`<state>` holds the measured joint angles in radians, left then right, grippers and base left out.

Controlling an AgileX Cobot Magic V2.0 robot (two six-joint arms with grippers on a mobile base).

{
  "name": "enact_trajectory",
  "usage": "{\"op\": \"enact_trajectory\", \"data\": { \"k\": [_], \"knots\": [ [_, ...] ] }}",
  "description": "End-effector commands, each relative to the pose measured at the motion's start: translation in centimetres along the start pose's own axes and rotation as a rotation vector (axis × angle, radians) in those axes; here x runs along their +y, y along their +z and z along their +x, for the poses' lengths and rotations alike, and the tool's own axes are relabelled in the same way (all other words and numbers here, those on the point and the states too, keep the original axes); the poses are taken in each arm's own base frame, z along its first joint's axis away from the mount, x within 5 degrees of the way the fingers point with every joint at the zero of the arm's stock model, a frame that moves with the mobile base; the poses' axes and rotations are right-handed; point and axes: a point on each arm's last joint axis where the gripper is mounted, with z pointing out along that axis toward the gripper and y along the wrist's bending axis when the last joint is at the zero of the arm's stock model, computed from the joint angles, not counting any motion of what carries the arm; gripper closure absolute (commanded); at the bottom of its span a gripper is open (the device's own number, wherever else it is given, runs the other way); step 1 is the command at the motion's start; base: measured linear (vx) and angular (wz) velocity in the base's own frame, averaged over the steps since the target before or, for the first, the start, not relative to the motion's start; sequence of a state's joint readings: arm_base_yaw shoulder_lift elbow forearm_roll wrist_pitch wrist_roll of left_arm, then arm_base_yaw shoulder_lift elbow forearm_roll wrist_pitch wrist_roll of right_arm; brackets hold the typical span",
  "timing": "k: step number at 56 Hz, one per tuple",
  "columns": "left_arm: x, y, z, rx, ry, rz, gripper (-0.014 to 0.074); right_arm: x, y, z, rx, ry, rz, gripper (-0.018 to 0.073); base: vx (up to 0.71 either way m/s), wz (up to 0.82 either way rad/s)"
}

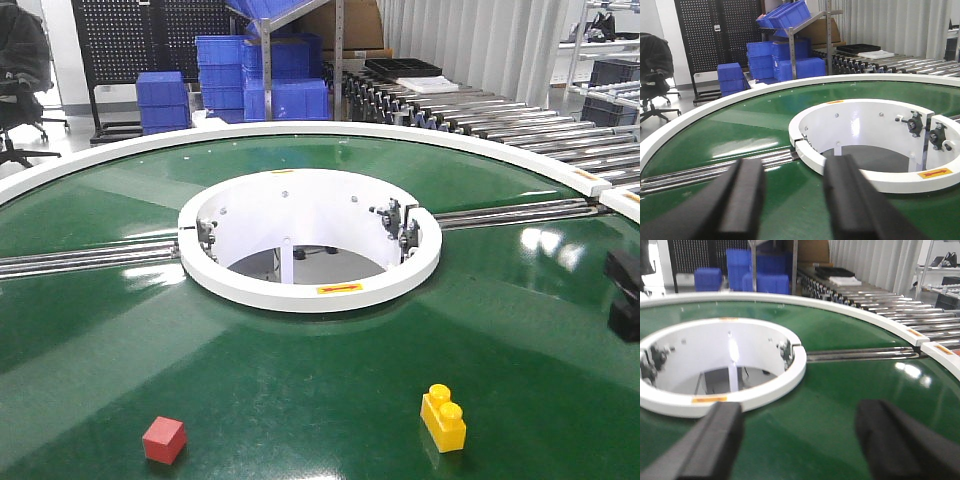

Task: Pick red and yellow blocks into blue bin
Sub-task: 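Lower the right gripper onto the yellow block and close it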

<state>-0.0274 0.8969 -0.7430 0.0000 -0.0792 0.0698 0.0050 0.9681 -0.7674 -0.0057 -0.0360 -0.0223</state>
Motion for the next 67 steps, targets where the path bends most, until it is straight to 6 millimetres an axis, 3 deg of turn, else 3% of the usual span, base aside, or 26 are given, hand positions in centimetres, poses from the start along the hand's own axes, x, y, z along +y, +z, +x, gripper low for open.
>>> {"op": "enact_trajectory", "data": {
  "k": [1, 6, 12, 17, 29, 39, 46, 67],
  "knots": [
    [0.2, -0.2, -2.1, -0.125, -0.014, -0.009, 0.0024, -0.1, -0.4, -2.4, -0.155, 0.068, 0.003, -0.0118, 0.00, 0.00],
    [0.2, -0.2, -2.1, -0.125, -0.015, -0.009, -0.0008, 0.7, 0.7, -2.2, -0.053, 0.017, -0.035, -0.0125, 0.00, 0.00],
    [0.1, -0.2, -2.1, -0.122, -0.015, -0.009, 0.0002, 3.8, 2.6, -2.0, 0.113, -0.121, -0.158, -0.0101, 0.00, 0.00],
    [0.1, -0.2, -2.1, -0.118, -0.015, -0.009, 0.0017, 6.0, 5.5, -1.5, 0.291, -0.116, -0.213, -0.0079, 0.00, 0.00],
    [0.1, -0.2, -2.0, -0.110, -0.015, -0.008, 0.0028, 7.5, 12.9, 1.8, 0.675, -0.055, -0.171, -0.0053, 0.00, 0.00],
    [0.1, -0.2, -1.7, -0.079, -0.015, -0.006, 0.0028, 8.5, 17.3, 4.0, 0.845, -0.084, -0.159, -0.0041, 0.00, 0.00],
    [0.1, -0.2, -1.6, -0.072, -0.015, -0.005, 0.0028, 9.0, 19.3, 5.4, 0.884, -0.088, -0.158, -0.0036, 0.00, 0.00],
    [0.1, -0.2, -1.6, -0.071, -0.015, -0.005, 0.0028, 9.9, 22.9, 12.9, 1.003, -0.145, -0.180, -0.0032, 0.00, 0.00]
  ]
}}
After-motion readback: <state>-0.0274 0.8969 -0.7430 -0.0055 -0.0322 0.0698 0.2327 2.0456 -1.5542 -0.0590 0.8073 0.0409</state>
